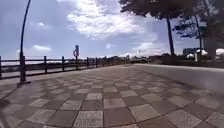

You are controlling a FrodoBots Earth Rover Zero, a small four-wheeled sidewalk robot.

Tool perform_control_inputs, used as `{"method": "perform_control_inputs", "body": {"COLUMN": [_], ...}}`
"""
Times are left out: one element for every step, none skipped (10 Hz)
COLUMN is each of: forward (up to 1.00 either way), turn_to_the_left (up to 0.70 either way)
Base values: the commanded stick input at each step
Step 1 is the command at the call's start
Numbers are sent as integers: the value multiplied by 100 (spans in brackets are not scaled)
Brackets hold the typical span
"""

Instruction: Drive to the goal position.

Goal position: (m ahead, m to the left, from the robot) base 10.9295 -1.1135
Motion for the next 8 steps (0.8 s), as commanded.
{"method": "perform_control_inputs", "body": {"forward": [45,45,27,0,0,0,0,0], "turn_to_the_left": [0,0,0,0,0,0,0,0]}}
